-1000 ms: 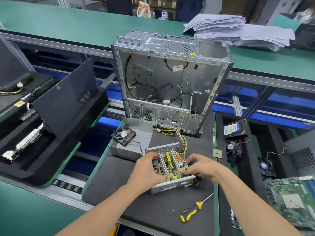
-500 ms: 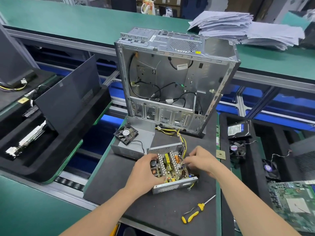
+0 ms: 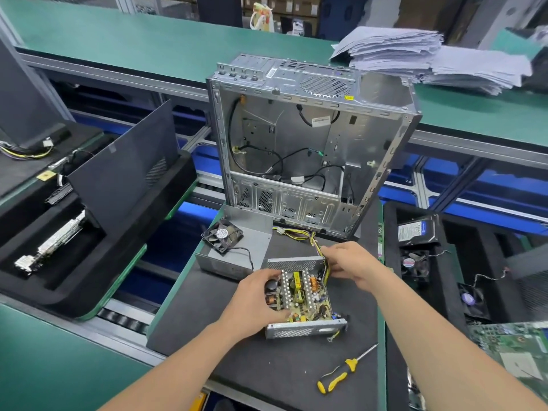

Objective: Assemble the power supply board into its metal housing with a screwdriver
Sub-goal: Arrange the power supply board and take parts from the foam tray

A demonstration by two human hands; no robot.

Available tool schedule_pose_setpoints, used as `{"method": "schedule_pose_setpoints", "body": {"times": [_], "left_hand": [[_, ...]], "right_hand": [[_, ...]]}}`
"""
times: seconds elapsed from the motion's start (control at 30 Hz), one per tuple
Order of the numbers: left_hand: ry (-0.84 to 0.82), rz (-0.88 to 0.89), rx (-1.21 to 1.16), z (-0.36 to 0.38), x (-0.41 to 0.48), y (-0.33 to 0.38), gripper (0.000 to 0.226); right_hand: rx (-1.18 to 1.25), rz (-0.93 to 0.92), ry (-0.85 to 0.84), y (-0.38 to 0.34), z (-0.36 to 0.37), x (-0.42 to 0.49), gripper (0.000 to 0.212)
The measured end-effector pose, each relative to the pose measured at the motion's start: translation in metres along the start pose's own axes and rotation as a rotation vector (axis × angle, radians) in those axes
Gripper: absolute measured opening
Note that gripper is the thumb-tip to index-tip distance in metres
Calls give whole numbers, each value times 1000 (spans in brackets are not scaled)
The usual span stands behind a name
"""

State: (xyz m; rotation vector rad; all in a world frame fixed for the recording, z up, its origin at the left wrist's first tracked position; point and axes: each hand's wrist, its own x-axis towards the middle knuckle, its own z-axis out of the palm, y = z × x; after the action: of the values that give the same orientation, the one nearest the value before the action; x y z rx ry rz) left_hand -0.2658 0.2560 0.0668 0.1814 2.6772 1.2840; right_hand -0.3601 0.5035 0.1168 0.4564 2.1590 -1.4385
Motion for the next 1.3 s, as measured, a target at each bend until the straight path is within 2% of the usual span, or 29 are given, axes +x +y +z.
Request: {"method": "schedule_pose_setpoints", "body": {"times": [0.1, 0.23, 0.3, 0.33, 0.43, 0.5, 0.57, 0.63, 0.67, 0.73, 0.8, 0.83, 0.87, 1.0, 1.13, 1.3], "left_hand": [[-54, 29, -34, 2, 5, -1, 92], [-79, 44, -64, 2, 8, -5, 93], [-87, 53, -71, 1, 8, -7, 93], [-93, 59, -75, 0, 8, -8, 93], [-120, 68, -99, -3, 5, -11, 93], [-135, 70, -119, -2, 1, -18, 91], [-123, 54, -158, -2, -3, -26, 89], [-108, 36, -181, -2, -6, -30, 86], [-110, 36, -178, -3, -7, -31, 85], [-131, 45, -153, -4, -6, -29, 86], [-161, 63, -103, -5, -3, -26, 88], [-174, 74, -79, -5, -2, -25, 88], [-184, 85, -58, -5, -1, -24, 87], [-185, 113, 0, -3, 1, -24, 83], [-175, 134, 15, 0, 2, -24, 78], [-136, 93, -5, 4, 5, -19, 75]], "right_hand": [[-31, 37, 34, 7, -13, -2, 21], [-36, 38, 129, 7, -16, 3, 2], [-32, 24, 178, 6, -10, 8, 3], [-7, 29, 196, 6, -6, 10, 1], [176, 107, 278, 15, 2, 13, 20], [335, 130, 277, 27, 4, 11, 17], [383, 163, 268, 40, 0, 3, 12], [279, 210, 220, 55, -11, -10, 15], [183, 227, 134, 60, -16, -17, 16], [-76, 247, -141, 62, -26, -32, 19], [-322, 251, -368, 57, -27, -43, 35], [-403, 237, -418, 56, -25, -46, 41], [-452, 215, -433, 55, -20, -49, 40], [-452, 112, -363, 58, -8, -51, 13], [-413, 43, -304, 59, -11, -48, 15], [-570, -163, -174, 64, -10, -40, 7]]}}
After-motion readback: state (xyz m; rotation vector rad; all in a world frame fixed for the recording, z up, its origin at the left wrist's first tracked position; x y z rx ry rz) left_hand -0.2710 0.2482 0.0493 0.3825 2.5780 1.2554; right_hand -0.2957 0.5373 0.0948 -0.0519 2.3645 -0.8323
